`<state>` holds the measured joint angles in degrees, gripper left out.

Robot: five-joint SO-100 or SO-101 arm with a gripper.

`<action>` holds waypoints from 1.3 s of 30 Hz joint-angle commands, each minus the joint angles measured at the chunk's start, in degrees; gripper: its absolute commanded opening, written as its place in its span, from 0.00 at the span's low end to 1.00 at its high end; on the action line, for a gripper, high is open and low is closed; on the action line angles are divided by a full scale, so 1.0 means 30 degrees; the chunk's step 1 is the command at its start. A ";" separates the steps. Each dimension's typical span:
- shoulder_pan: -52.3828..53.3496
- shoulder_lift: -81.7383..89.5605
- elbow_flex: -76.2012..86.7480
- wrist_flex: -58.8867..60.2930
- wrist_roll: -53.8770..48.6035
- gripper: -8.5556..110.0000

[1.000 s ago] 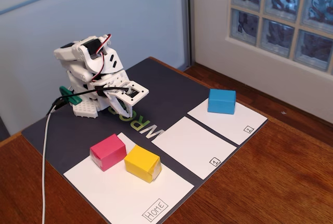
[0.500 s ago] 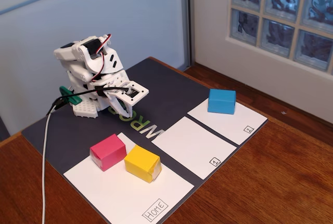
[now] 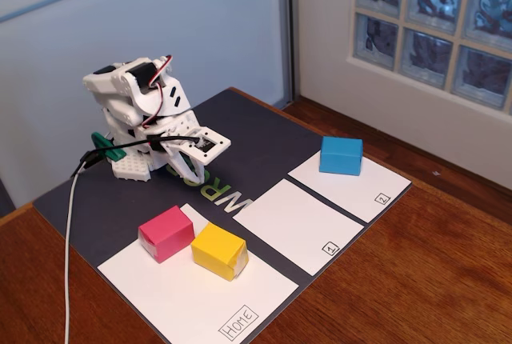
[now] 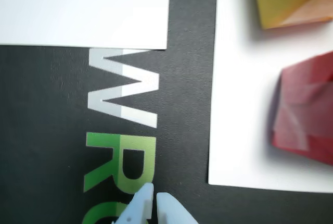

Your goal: Move box yellow to zone 1

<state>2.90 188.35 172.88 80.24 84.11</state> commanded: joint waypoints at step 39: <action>0.6064 -3.1934 -3.1787 0.4248 -1.1836 0.07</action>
<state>20.48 95.01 81.04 93.25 49.13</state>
